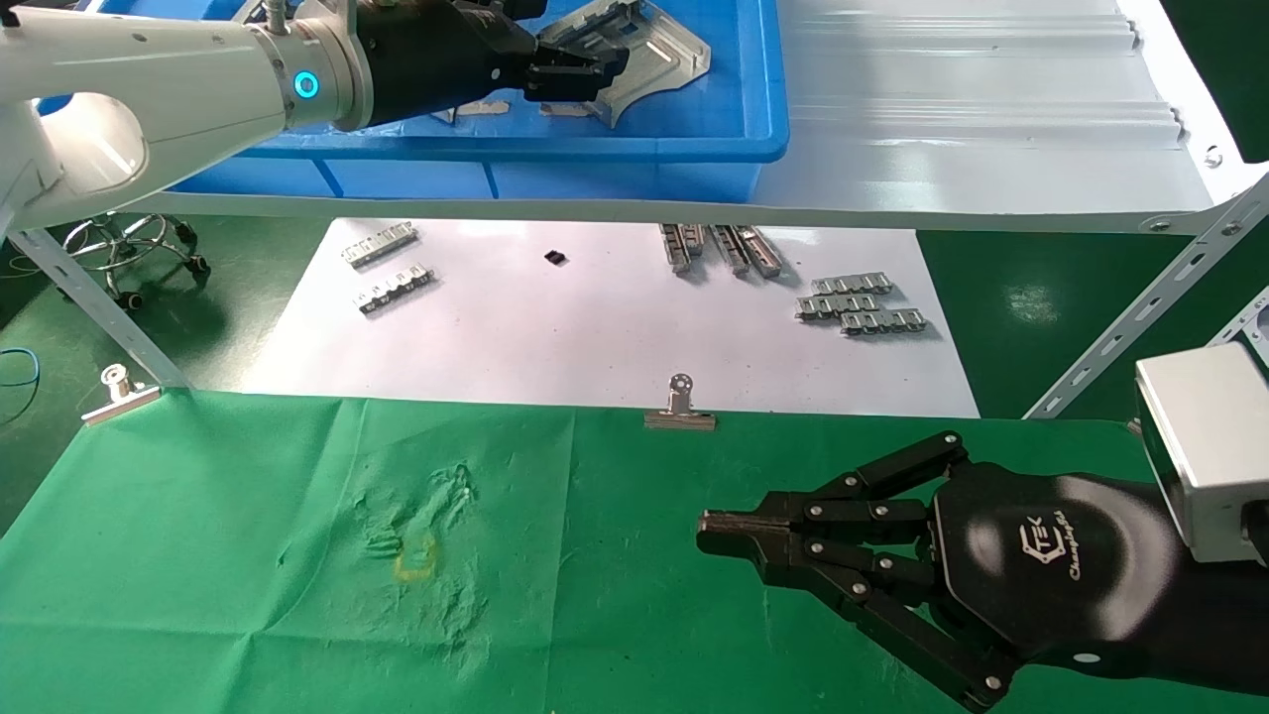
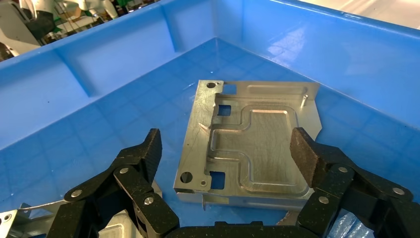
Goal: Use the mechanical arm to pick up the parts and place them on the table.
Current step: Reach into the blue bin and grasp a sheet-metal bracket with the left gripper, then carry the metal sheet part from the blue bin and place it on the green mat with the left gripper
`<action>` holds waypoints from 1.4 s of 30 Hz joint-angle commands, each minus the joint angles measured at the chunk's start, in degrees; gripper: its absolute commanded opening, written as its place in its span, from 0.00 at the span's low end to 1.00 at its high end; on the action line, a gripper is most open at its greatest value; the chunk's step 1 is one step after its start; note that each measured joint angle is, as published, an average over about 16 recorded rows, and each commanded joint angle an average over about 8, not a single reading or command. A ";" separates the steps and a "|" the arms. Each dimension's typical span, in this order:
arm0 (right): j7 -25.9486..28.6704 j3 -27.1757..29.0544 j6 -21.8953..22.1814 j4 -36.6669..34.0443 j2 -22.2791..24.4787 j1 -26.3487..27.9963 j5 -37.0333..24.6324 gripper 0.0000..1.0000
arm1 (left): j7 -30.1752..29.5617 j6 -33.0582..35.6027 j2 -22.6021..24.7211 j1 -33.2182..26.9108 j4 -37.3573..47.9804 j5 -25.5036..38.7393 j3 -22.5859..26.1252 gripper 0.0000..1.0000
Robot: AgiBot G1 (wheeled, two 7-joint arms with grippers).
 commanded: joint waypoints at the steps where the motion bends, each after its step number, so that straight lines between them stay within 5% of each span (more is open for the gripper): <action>1: 0.00 0.00 0.00 0.00 0.00 0.00 0.00 0.00 | -0.32 -0.33 0.00 0.15 -0.46 -0.21 0.57 0.00; 42: -0.03 -0.06 0.02 0.00 0.02 0.01 0.04 0.00 | -3.09 -5.43 -0.24 -0.42 -2.43 -7.21 9.86 0.00</action>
